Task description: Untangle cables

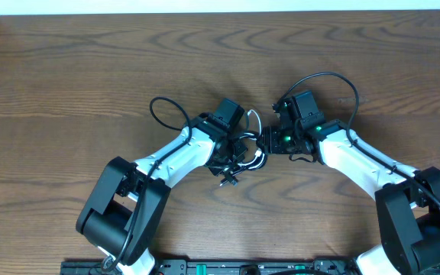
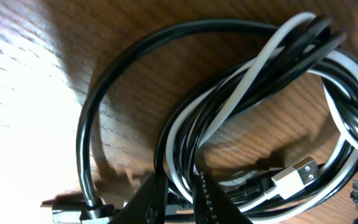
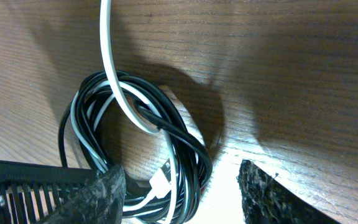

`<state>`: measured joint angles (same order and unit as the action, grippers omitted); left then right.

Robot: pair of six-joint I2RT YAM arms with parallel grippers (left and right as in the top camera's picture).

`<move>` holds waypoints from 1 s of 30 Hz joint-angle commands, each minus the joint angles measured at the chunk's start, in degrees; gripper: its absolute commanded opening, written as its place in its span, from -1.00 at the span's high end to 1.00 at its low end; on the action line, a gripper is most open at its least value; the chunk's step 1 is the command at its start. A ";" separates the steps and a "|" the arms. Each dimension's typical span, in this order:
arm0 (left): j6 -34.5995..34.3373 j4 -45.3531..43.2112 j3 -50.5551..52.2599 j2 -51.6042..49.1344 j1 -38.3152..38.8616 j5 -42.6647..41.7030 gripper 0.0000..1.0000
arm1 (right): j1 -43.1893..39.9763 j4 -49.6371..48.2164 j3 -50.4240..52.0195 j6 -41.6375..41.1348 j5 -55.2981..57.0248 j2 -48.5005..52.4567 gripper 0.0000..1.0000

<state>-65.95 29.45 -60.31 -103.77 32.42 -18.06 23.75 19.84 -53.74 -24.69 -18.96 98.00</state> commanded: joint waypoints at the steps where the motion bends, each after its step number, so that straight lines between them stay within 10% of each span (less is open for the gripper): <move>1: 2.08 -0.02 0.81 -0.72 0.13 2.32 0.70 | -0.20 -0.20 -0.76 2.10 0.66 0.17 -0.10; 13: 7.41 -4.81 0.79 -0.70 -2.03 -7.19 0.85 | -0.20 -0.74 -0.76 5.64 2.14 0.17 0.12; 30: 13.33 -7.34 0.79 -0.70 -8.04 -19.06 0.85 | -3.65 2.62 -0.76 8.02 2.34 0.17 -0.10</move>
<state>-55.11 22.06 -60.27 -103.79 24.99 -35.77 21.08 22.06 -53.74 -17.34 -16.86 98.00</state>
